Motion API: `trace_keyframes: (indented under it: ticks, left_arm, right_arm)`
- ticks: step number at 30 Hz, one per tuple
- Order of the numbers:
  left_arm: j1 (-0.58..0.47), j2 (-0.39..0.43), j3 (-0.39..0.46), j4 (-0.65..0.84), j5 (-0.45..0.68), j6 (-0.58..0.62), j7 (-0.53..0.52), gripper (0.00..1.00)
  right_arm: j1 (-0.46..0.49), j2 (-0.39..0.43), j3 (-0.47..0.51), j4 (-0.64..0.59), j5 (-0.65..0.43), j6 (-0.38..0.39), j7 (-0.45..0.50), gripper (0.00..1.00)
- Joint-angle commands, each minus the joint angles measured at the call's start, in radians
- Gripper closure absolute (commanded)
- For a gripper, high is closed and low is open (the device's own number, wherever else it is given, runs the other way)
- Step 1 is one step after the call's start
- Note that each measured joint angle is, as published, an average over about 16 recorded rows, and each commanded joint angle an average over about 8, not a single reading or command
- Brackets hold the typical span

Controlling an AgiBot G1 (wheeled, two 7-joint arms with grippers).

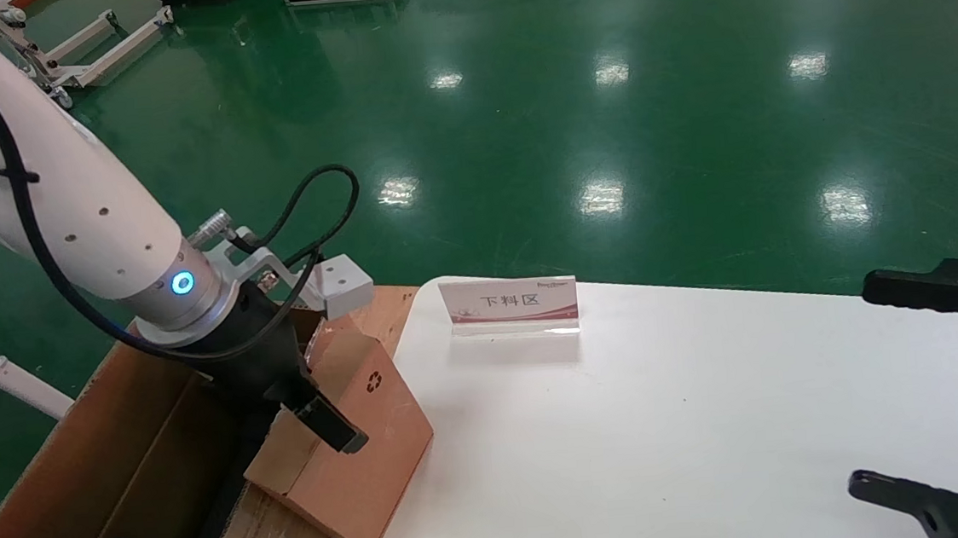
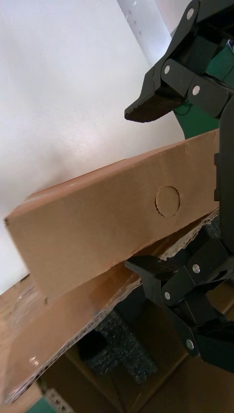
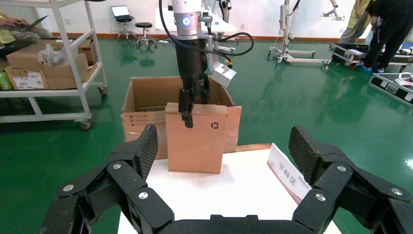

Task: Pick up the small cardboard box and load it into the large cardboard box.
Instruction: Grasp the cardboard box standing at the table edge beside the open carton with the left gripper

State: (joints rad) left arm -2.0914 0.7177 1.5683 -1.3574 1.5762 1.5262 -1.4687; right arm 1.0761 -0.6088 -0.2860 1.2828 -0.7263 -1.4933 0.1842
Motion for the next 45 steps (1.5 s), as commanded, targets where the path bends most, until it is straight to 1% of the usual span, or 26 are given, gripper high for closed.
trace_keyframes:
  ticks: [1,15,16,17,23,24,25,45]
  left_arm:
    - [0.002,-0.002,0.008,0.0,-0.005,-0.003,-0.002,0.0]
    - [-0.005,-0.008,0.042,0.0,-0.005,0.004,-0.012,0.0]
    - [-0.005,-0.008,0.042,0.0,-0.005,0.004,-0.012,0.04]
    - [-0.005,-0.007,0.042,0.0,-0.005,0.004,-0.012,0.16]
    - [-0.004,-0.008,0.037,0.0,-0.006,0.004,-0.01,0.91]
    - [-0.004,-0.008,0.037,0.0,-0.006,0.003,-0.01,1.0]
    - [-0.004,-0.008,0.036,0.0,-0.007,0.003,-0.009,1.0]
    - [-0.002,-0.008,0.032,0.0,-0.009,0.001,-0.007,1.0]
  right_arm:
    - [0.0,0.0,0.0,0.0,0.0,0.0,0.0,0.0]
    - [0.0,0.0,0.0,0.0,0.001,0.001,0.0,0.0]
    - [0.0,0.0,0.0,0.0,0.001,0.001,0.0,0.0]
    - [0.0,0.0,0.0,0.0,0.001,0.001,0.0,0.05]
    - [0.0,0.0,-0.001,0.0,0.001,0.001,0.0,0.8]
    - [0.0,0.0,-0.001,0.0,0.001,0.001,0.0,0.92]
    - [0.0,0.0,-0.001,0.0,0.001,0.001,0.0,1.0]
    - [0.0,0.0,-0.001,0.0,0.001,0.001,0.0,1.0]
